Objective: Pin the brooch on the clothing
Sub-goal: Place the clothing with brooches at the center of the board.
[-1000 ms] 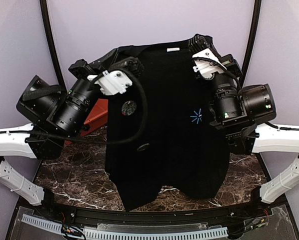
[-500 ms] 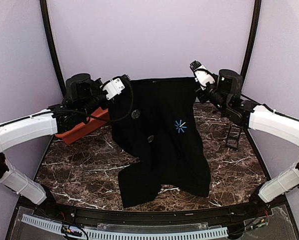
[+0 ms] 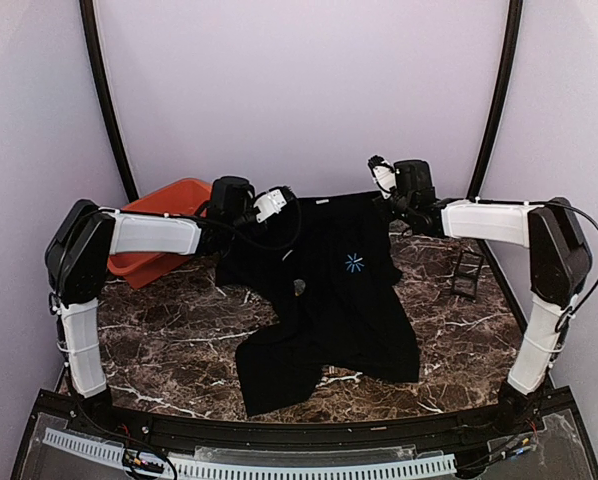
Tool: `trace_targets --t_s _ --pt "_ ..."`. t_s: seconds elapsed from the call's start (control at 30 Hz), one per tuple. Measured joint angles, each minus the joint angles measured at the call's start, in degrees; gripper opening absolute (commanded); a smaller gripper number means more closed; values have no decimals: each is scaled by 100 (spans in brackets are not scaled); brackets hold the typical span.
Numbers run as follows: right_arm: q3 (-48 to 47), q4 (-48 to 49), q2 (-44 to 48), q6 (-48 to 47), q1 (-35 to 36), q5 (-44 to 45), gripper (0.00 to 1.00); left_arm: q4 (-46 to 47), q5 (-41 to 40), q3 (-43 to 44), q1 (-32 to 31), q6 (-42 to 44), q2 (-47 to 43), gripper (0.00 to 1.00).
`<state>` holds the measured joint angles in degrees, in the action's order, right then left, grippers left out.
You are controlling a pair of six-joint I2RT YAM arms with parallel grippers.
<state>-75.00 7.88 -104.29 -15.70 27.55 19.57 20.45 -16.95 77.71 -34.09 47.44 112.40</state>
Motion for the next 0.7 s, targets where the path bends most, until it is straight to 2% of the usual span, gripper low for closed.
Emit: trace_targets --t_s 0.33,0.37,0.4,0.47,0.5,0.53,0.57,0.63,0.67,0.7 --pt "-1838 -68 -1788 -4 -173 507 0 813 -699 1764 105 800 1930 1" --pt "-2009 -83 -1958 -11 -192 549 1 883 -767 1941 109 933 2127 1" --pt "-2166 -116 -2098 -20 -208 588 8 966 -802 2065 111 1045 2280 2" --pt "-2555 -170 -2426 -35 -234 662 31 1119 -920 2293 116 1263 2590 19" --pt "-2747 -210 -2577 -68 -243 704 42 1134 -992 2411 120 1368 2734 39" --pt "-2911 -282 -2695 -59 -249 745 53 1165 -1082 2544 127 1451 2876 50" --pt "-3082 -387 -2798 -66 -258 789 59 1172 -1193 2660 140 1532 2992 68" --pt "-3263 -608 -2865 -22 -284 887 71 1169 -1403 2828 197 1657 3150 86" --pt "-3300 -730 -2857 0 -304 916 86 1156 -1517 2920 229 1679 3206 95" --pt "-3311 -837 -2822 59 -326 929 91 1139 -1637 3001 256 1727 3241 97"
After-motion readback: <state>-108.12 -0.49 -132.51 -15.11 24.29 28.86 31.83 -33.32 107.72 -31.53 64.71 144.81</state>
